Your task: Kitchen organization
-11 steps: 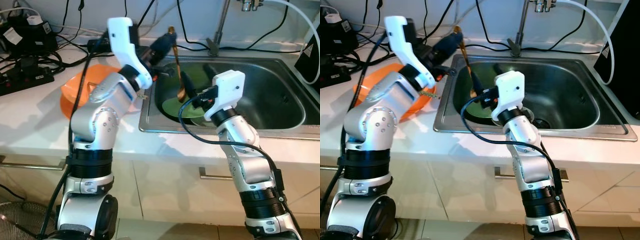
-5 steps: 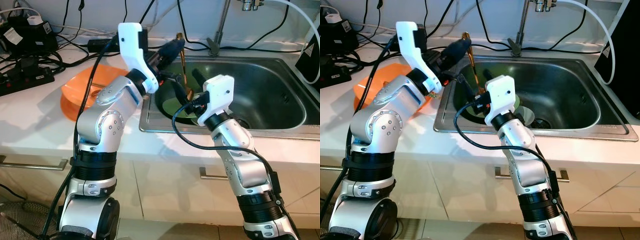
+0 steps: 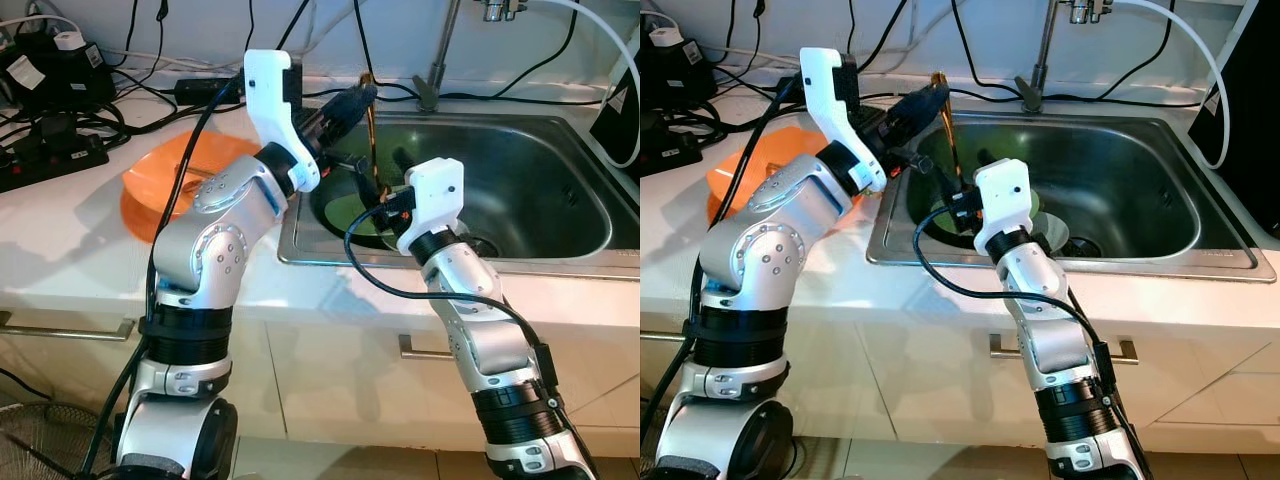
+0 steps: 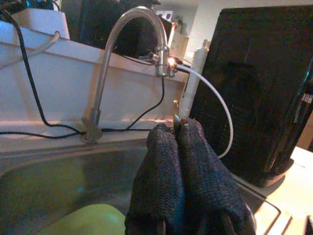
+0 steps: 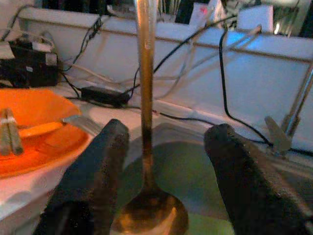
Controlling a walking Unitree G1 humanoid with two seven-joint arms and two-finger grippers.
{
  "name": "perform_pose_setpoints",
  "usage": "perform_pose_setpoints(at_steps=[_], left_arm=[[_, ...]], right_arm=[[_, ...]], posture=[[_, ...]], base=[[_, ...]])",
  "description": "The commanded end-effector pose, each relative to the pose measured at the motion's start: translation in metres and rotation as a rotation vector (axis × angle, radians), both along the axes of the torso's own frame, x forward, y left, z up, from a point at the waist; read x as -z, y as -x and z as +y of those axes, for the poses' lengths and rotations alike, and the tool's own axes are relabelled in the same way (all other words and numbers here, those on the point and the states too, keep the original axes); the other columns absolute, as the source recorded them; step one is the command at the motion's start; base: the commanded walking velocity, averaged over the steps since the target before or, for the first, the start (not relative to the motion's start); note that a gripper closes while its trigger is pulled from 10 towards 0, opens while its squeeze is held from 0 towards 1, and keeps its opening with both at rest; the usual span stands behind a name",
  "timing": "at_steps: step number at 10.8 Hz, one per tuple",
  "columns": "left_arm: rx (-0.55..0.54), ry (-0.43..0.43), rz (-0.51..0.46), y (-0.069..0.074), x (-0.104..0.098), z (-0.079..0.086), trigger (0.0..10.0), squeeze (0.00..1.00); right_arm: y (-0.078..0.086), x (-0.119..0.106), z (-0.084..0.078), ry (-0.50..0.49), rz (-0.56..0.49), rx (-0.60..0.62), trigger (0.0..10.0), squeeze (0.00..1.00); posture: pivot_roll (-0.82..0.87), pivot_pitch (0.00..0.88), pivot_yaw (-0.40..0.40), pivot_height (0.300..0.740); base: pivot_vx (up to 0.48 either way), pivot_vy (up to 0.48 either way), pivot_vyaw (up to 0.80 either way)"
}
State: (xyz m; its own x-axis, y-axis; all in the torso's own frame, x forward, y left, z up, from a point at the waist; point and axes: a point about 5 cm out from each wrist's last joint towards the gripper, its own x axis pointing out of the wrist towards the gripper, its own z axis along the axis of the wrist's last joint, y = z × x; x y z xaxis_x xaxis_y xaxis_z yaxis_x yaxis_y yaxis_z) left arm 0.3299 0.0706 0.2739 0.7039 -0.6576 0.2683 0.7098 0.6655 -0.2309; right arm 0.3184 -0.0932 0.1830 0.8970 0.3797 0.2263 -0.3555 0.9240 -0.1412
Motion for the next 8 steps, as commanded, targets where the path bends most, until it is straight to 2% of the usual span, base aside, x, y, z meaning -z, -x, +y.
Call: perform_pose_setpoints(at_steps=[1,8], left_arm=[[0.029,-0.002,-0.023,0.0042,-0.0051,-0.0031,10.0,0.00],[0.048,-0.004,-0.009,0.0063,-0.0036,-0.0061,10.0,0.00]], right_arm=[[-0.0038,-0.0030,-0.0024,0.006,-0.002,0.023,0.0,0.00],[-0.0055,-0.0023,0.0018,0.000,-0.004,0.010,0.0,0.00]], posture=[[-0.07,0.000,0.026,0.740],[-0.07,0.000,0.024,0.740]], base=[[0.000,0.000,0.00],[0.000,0.000,0.00]])
